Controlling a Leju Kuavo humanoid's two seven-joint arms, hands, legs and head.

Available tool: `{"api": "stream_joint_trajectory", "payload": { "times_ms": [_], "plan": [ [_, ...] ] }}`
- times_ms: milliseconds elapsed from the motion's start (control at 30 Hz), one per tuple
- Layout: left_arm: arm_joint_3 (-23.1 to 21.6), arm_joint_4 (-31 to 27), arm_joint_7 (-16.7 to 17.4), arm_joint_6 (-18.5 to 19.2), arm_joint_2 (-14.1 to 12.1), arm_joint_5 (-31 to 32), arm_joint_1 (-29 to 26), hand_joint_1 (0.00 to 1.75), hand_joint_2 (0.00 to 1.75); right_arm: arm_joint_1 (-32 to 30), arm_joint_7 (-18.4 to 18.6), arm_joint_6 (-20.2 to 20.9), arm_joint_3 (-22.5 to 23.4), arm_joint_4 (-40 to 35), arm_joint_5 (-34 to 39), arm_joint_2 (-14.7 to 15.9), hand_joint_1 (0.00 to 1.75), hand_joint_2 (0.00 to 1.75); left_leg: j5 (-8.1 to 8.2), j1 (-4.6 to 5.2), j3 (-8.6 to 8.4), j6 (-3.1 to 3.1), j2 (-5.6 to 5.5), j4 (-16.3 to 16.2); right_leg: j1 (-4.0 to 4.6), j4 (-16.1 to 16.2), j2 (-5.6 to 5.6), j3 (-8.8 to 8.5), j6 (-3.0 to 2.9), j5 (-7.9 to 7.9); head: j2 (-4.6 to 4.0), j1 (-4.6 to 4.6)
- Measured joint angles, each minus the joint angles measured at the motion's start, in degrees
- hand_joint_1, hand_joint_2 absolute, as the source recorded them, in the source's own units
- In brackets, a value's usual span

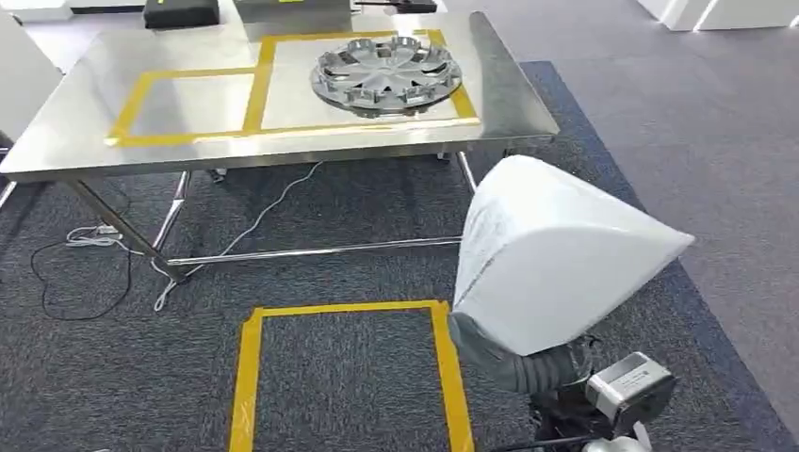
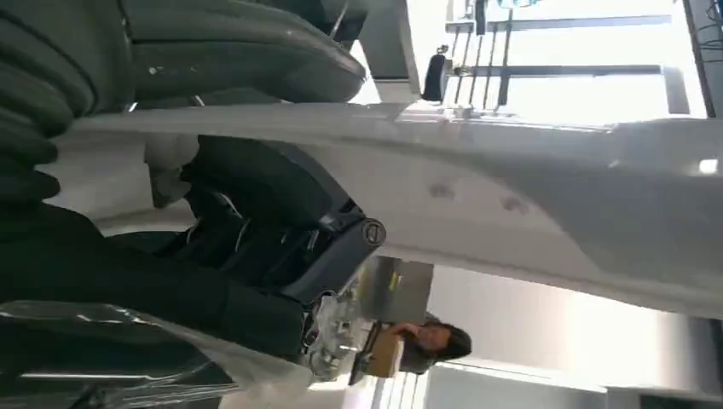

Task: Take the parts from the cabinet and place them on the table.

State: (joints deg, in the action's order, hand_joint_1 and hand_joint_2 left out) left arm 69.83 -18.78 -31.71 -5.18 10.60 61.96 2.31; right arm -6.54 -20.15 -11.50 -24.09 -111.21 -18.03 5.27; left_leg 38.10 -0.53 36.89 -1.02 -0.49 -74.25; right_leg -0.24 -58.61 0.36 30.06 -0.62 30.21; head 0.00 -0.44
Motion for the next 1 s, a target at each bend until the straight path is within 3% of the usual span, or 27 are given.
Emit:
{"api": "stream_joint_trajectory", "payload": {
  "times_ms": [33, 100, 133, 167, 200, 233, 267, 333, 367, 433, 500, 533, 567, 600, 633, 667, 700, 733, 800, 833, 867, 900, 967, 1000],
  "plan": [
    [0.0, 0.0, 0.0, 0.0, 0.0, 0.0, -0.1, 0.0, 1.75, -0.1, 0.0, 0.0, 0.0, 0.0, 0.0, 0.0, 1.75, 1.75, -1.73, -0.08, 0.12, -0.04, 0.01, 2.0, -0.05, 0.0, 0.08, -0.76, 0.11, 0.56, 0.0, 0.0],
    [0.0, 0.0, 0.0, 0.0, 0.0, 0.0, -0.1, 0.0, 1.75, 0.0, 0.0, 0.0, 0.0, 0.0, 0.0, 0.0, 1.75, 1.75, -8.45, -0.15, -1.39, -0.11, 0.04, 10.0, -0.23, 0.0, 0.06, -2.46, 0.64, 1.9, 0.0, 0.02],
    [0.0, 0.0, 0.0, 0.0, 0.0, 0.0, -0.3, 0.0, 1.75, -0.1, 0.0, 0.0, 0.0, 0.0, 0.0, 0.0, 1.75, 1.75, -11.9, -0.1, -1.85, 0.04, 0.19, 12.8, -0.27, 0.1, -0.05, -2.32, 1.07, 2.51, 0.0, -0.02],
    [0.0, 0.0, 0.0, 0.0, 0.0, 0.1, -0.3, 0.0, 1.75, -0.1, 0.0, 0.0, 0.0, 0.1, 0.0, 0.0, 1.75, 1.75, -8.26, 0.39, -0.79, 0.1, 0.45, 11.9, -0.22, 0.0, 0.27, -3.37, 1.39, 2.91, 0.0, -0.02],
    [0.0, 0.0, 0.0, 0.0, 0.0, 0.1, -0.2, 0.0, 1.75, 0.0, 0.0, 0.0, 0.0, 0.0, 0.0, 0.0, 1.75, 1.75, -8.09, 0.64, -1.17, 0.87, 0.55, 12.5, -0.22, 0.4, 0.12, -2.69, 1.93, 3.47, 0.0, -0.09],
    [0.0, 0.0, 0.0, 0.0, 0.0, 0.1, -0.5, 0.0, 1.75, -0.1, 0.0, 0.0, 0.0, 0.0, 0.0, 0.0, 1.75, 1.75, -9.1, 0.65, -1.54, 1.58, 0.49, 13.3, -0.2, 0.7, 0.13, -3.89, 2.37, 3.64, 0.0, 0.0],
    [0.0, 0.0, 0.0, 0.0, 0.0, 0.1, -0.5, 0.0, 1.75, -0.1, 0.0, 0.0, 0.0, 0.0, 0.0, 0.0, 1.75, 1.75, -9.03, 0.58, -2.03, 2.17, 0.49, 13.5, -0.08, 0.3, 0.15, -4.65, 2.79, 3.03, 0.0, 0.0],
    [0.0, 0.0, 0.0, 0.0, 0.1, 0.1, -0.4, 0.0, 1.75, 0.1, 0.0, 0.1, 0.0, -0.1, 0.0, 0.0, 1.75, 1.75, -9.3, 0.15, -4.25, 3.1, 0.37, 14.1, -0.07, -0.4, 0.06, -4.97, 3.16, 4.26, 0.0, 0.34],
    [0.0, 0.0, 0.0, 0.0, 0.1, 0.1, -0.3, 0.0, 1.75, 0.3, -0.1, 0.2, 0.0, -0.1, 0.0, 0.0, 1.75, 1.75, -9.01, 0.12, -4.97, 3.5, 0.36, 14.4, -0.11, -3.8, 0.04, -3.17, 3.32, 4.94, 0.0, 0.72],
    [0.0, 0.0, 0.0, 0.0, 0.0, 0.1, 0.0, 0.0, 1.75, 0.3, -0.1, 0.6, 0.0, -0.1, 0.1, 0.0, 1.75, 1.75, -8.43, 0.18, -5.74, 3.66, 0.34, 14.8, -0.12, -12.6, 0.03, 3.53, 3.6, 7.61, 0.0, 0.98],
    [0.0, -0.1, 0.0, 0.0, 0.0, 0.1, 0.0, 0.0, 1.75, 0.2, -0.2, 1.0, 0.0, -0.1, 0.1, 0.0, 1.75, 1.75, -7.32, 0.24, -6.96, 3.66, 0.28, 15.0, 0.0, -16.3, 0.01, 8.58, 3.61, 10.05, 0.0, 1.18],
    [0.0, -0.1, 0.0, 0.0, 0.0, 0.1, -0.1, 0.0, 1.75, 0.1, -0.2, 1.0, 0.0, -0.1, 0.0, 0.0, 1.75, 1.75, -6.62, 0.28, -7.81, 3.66, 0.21, 15.0, 0.1, -15.2, 0.01, 9.57, 3.31, 9.4, 0.0, 1.18],
    [0.0, -0.1, 0.0, 0.0, 0.0, 0.1, 0.0, 0.0, 1.75, 0.1, -0.3, 0.9, 0.1, -0.1, -0.1, 0.0, 1.75, 1.75, -5.84, 0.36, -8.9, 3.69, 0.12, 15.0, 0.25, -12.4, 0.02, 9.76, 2.84, 7.26, 0.0, 1.27],
    [0.0, -0.1, 0.0, 0.0, 0.1, 0.1, 0.0, 0.0, 1.75, 0.1, -0.3, 0.9, 0.1, -0.1, -0.1, 0.0, 1.75, 1.75, -4.99, 0.54, -10.12, 3.71, 0.07, 15.1, 0.51, -8.5, 0.03, 9.53, 2.12, 3.47, 0.0, 1.27],
    [0.0, -0.1, 0.0, -0.1, 0.1, 0.1, 0.0, 0.0, 1.75, 0.0, -0.4, 0.9, 0.2, -0.1, -0.1, 0.0, 1.75, 1.75, -4.12, 0.6, -10.73, 3.71, 0.08, 15.3, 0.96, -4.3, 0.02, 9.42, 1.13, -2.3, 0.0, 1.29],
    [0.0, -0.1, 0.0, -0.1, 0.2, 0.1, 0.1, 0.0, 1.75, -0.4, -0.4, 0.9, 0.4, 0.0, -0.1, 0.0, 1.75, 1.75, -3.31, 0.8, -11.77, 3.48, 0.01, 14.9, 1.51, -2.8, 0.35, 10.03, 0.67, -5.33, 0.0, 1.03],
    [0.0, -0.1, 0.0, -0.1, 0.3, 0.1, 0.1, 0.0, 1.75, -0.6, -0.4, 0.9, 0.5, 0.0, 0.0, 0.0, 1.75, 1.75, -2.4, 0.93, -11.95, 2.95, -0.35, 15.2, 1.56, -3.1, 0.79, 9.4, 0.41, -3.18, 0.0, 1.29],
    [-0.1, -0.1, 0.0, -0.1, 0.4, 0.2, 0.2, 0.0, 1.75, -0.6, -0.4, 0.9, 0.5, -0.1, 0.0, 0.0, 1.75, 1.75, -1.8, 0.9, -12.71, 2.75, -0.37, 15.6, 1.51, -3.1, 0.75, 8.26, 0.34, -4.11, 0.0, 1.16],
    [-0.2, -0.1, 0.0, -0.2, 0.4, 0.3, 0.5, 0.0, 1.75, -0.5, -0.6, 1.0, 0.7, -0.3, 0.0, 0.0, 1.75, 1.75, -2.86, 1.01, -13.93, 2.31, -0.38, 14.5, 1.33, -1.8, 0.64, 6.57, 0.09, -3.9, 0.0, 1.24],
    [-0.2, -0.2, 0.0, -0.2, 0.2, 0.3, 0.7, 0.0, 1.75, -0.6, -0.6, 1.0, 0.7, -0.4, 0.0, 0.0, 1.75, 1.75, -3.32, 0.98, -12.99, 2.08, -0.31, 12.7, 0.95, -1.1, 0.49, 5.5, 0.06, -3.84, 0.02, 1.33],
    [-0.2, -0.2, 0.0, -0.3, 0.5, 0.4, 0.8, 0.0, 1.75, -0.5, -0.7, 1.1, 0.7, -0.4, 0.0, 0.0, 1.75, 1.75, -4.26, 0.94, -11.02, 1.6, -0.2, 9.1, 0.75, -0.5, 0.34, 4.54, -0.19, -3.5, 0.0, 0.96],
    [-0.3, -0.2, 0.0, -0.3, 0.5, 0.4, 0.9, 0.0, 1.75, -0.5, -0.7, 1.1, 0.8, -0.4, -0.1, 0.0, 1.75, 1.75, -3.71, 0.74, -8.34, 1.19, -0.19, 5.4, 0.6, -0.1, 0.27, 3.9, -0.37, -3.13, 0.02, 1.05],
    [-0.3, -0.2, 0.0, -0.3, 0.4, 0.5, 0.8, 0.0, 1.75, -0.6, -0.9, 1.0, 0.9, -0.4, -0.4, 0.0, 1.75, 1.75, 1.01, 0.44, -3.39, 0.61, -0.18, 0.2, 0.27, 0.1, 0.41, 2.53, -0.3, -1.97, 0.0, 1.05],
    [-0.3, -0.2, 0.1, -0.3, 0.4, 0.5, 0.6, 0.0, 1.75, -0.7, -0.9, 1.0, 0.9, -0.4, -0.7, 0.0, 1.75, 1.75, 3.22, 0.32, -1.72, 0.43, -0.18, -0.2, 0.09, 0.1, 0.55, 1.68, -0.22, -1.24, 0.0, 0.96]
  ]
}}
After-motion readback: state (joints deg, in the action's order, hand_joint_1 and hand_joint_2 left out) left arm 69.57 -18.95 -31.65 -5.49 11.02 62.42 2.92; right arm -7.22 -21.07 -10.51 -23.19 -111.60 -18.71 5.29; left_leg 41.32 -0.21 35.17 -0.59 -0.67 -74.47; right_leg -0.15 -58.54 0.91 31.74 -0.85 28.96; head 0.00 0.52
